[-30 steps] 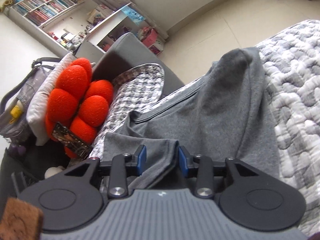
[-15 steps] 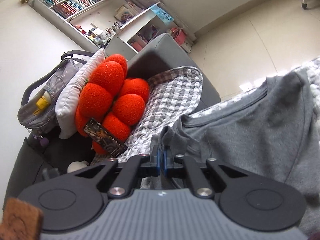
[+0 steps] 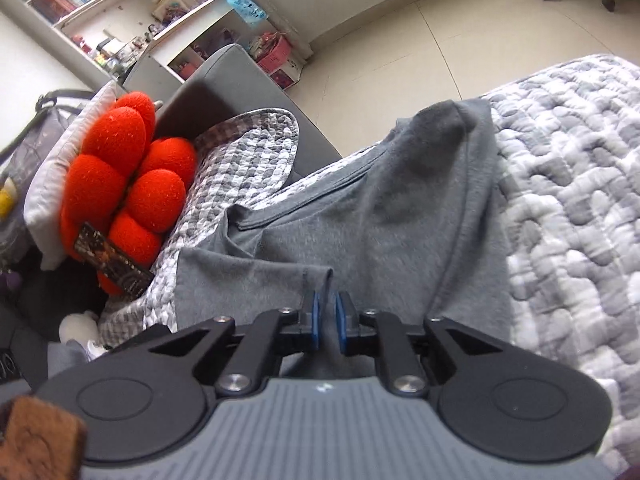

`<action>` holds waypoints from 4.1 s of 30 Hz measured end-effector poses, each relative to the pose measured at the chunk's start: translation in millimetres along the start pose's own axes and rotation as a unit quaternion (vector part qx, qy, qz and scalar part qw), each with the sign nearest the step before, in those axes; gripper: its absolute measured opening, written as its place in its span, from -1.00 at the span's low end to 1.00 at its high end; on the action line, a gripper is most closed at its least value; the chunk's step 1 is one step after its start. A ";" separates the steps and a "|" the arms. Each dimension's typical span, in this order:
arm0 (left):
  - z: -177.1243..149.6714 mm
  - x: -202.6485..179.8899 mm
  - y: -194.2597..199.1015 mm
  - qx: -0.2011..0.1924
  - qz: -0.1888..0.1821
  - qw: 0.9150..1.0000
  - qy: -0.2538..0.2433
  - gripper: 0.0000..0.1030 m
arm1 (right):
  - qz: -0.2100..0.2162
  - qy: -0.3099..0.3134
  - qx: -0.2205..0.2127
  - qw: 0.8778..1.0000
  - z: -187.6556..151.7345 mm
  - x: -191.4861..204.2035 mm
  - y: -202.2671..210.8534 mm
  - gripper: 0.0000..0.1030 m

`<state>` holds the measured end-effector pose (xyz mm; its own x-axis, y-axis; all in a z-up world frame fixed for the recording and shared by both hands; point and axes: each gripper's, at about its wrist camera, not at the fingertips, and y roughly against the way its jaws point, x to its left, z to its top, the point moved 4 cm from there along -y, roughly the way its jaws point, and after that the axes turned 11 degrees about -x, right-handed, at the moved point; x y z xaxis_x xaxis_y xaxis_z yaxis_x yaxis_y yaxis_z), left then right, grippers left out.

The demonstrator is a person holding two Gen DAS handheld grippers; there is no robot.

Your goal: Fold clothes

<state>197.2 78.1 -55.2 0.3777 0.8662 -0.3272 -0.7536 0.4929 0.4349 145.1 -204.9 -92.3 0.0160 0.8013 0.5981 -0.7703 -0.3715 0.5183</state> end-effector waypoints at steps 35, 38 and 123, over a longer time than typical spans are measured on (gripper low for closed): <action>-53.7 -32.2 7.5 0.027 -0.094 0.994 -0.052 -0.89 | 0.101 -0.002 0.028 0.994 -24.8 3.7 18.9 -0.69; -47.3 -12.2 15.5 0.012 -0.122 0.992 0.033 -0.89 | 0.107 0.003 0.033 0.994 -27.2 6.0 18.1 -0.69; -38.3 10.9 -5.4 -0.017 -0.114 0.993 0.033 -0.48 | -0.023 0.183 -0.112 0.976 -8.4 24.5 -14.9 -0.71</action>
<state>184.8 81.7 -93.2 0.5050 0.7245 -0.4691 -0.6704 0.6716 0.3155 151.6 -175.8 -90.6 -0.1438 0.9439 0.2973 -0.8953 -0.2521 0.3673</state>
